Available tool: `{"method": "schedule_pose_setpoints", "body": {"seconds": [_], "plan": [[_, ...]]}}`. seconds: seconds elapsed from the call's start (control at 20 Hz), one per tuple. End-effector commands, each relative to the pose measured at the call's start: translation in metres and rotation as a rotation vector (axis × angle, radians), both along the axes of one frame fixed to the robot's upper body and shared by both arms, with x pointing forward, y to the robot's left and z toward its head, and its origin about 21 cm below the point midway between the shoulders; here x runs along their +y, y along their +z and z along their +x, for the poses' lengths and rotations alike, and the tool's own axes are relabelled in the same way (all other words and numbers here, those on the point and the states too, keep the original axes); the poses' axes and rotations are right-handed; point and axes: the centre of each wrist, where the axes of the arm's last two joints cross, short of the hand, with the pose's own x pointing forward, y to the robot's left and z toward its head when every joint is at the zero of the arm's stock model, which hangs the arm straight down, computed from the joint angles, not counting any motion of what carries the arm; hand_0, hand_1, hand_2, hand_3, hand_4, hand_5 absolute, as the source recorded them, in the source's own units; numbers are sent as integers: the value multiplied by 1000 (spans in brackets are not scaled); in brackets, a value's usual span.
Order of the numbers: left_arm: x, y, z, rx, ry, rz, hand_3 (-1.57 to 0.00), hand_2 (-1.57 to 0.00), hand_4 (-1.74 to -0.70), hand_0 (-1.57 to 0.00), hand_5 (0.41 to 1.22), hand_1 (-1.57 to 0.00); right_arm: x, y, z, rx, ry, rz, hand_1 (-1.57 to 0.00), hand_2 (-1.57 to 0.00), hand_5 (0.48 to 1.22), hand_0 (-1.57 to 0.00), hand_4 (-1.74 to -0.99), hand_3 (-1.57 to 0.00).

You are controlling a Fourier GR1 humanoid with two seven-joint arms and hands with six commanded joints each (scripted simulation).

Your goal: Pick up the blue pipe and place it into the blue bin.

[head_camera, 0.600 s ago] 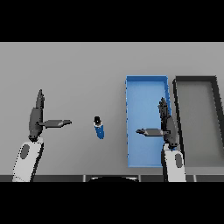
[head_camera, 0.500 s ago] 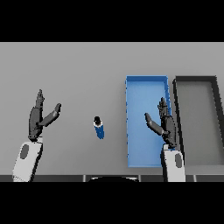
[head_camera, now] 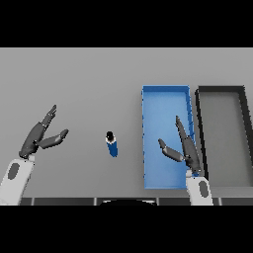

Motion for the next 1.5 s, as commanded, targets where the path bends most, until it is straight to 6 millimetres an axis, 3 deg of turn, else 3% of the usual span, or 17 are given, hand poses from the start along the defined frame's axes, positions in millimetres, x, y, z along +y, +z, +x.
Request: {"method": "schedule_pose_setpoints", "body": {"seconds": [0.0,0.25,0.5,0.75,1.05,1.45], "plan": [[-1,1,-1,-6,-18,-3,1,1,-1080,1,596,1,1,2,-1,-10,0,-13,1,1,614,1,-1203,1],[-8,0,-13,18,-160,-18,1,1,-1096,1,583,1,1,2,0,-8,-9,-31,1,1,600,1,-1187,1],[-43,-2,-30,75,-346,-29,1,1,-1141,1,503,1,-2,0,1,-12,7,-35,1,1,611,1,-1208,1],[-79,-20,-39,79,-419,-4,1,1,-1181,1,469,1,1,1,-4,-5,7,-28,1,1,618,1,-1221,1],[-112,-40,-28,116,-424,-33,1,1,-1206,1,468,1,3,5,-12,-11,5,-23,1,1,622,1,-1229,1],[-152,-59,-7,127,-477,-28,1,1,-1131,1,462,1,-1,6,-8,-4,-15,-29,1,1,605,1,-1201,1]]}}
